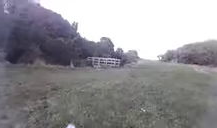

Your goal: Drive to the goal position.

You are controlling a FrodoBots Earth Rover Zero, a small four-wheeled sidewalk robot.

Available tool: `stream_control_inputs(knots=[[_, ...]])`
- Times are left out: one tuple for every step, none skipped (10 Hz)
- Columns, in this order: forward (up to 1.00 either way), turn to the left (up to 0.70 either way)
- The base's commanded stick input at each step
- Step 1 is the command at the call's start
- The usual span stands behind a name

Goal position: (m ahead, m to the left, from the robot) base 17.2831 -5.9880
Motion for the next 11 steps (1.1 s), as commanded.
stream_control_inputs(knots=[[0.70, 0.00], [0.70, 0.00], [0.70, 0.00], [0.70, 0.00], [0.70, 0.00], [0.70, 0.00], [0.70, -0.26], [0.70, -0.32], [0.70, -0.33], [0.70, -0.33], [0.70, -0.33]])
